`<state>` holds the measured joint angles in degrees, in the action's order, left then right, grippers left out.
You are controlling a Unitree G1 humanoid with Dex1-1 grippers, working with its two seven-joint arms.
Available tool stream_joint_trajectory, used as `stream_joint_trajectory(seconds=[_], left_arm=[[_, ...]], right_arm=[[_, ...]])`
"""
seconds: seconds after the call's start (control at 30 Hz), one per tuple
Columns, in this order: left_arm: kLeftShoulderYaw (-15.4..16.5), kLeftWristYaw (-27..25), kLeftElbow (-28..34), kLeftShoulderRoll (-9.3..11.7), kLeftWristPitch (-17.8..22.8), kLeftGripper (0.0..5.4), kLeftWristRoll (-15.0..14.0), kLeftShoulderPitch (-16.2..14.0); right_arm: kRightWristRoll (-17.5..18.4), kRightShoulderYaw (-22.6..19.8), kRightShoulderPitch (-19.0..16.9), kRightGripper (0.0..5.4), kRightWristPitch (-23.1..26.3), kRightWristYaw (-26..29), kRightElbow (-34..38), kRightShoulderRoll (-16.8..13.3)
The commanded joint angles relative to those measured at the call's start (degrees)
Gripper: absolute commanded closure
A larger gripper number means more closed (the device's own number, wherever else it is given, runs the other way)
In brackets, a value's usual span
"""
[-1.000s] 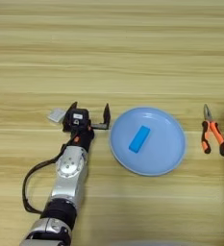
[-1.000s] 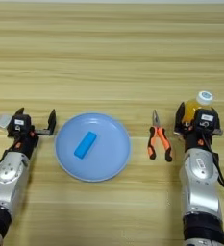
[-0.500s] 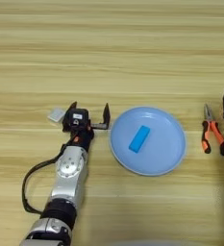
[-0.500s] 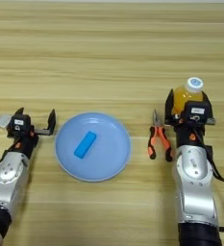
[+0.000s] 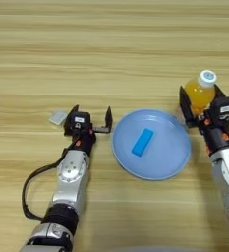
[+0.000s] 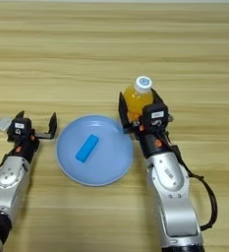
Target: Move the objects on the table
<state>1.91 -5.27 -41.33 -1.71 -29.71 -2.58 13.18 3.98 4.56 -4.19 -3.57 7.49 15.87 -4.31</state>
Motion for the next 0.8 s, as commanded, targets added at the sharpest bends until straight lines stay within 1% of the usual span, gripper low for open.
stream_joint_trajectory(seconds=[0.03, 0.2, 0.33, 0.8], left_arm=[[0.1, 0.2, -0.7, -0.2, -0.5, 0.0, 0.2, 0.9], [0.1, 0.4, -0.9, -0.3, -0.5, 0.0, 0.3, 0.9], [0.1, 0.5, -1.0, -0.3, -0.6, 0.0, 0.3, 1.1], [0.2, 0.4, -1.5, -0.3, -0.8, 0.0, 0.2, 1.6]], right_arm=[[2.7, 2.8, -1.0, 1.87, 3.6, 2.9, 1.7, 0.5], [4.0, 4.2, -1.7, 1.87, 5.7, 5.1, 2.8, 0.3], [3.7, 4.9, -1.8, 1.87, 6.4, 5.8, 2.1, -0.2], [2.6, 4.7, -1.9, 1.87, 5.6, 6.7, -1.1, -0.7]])
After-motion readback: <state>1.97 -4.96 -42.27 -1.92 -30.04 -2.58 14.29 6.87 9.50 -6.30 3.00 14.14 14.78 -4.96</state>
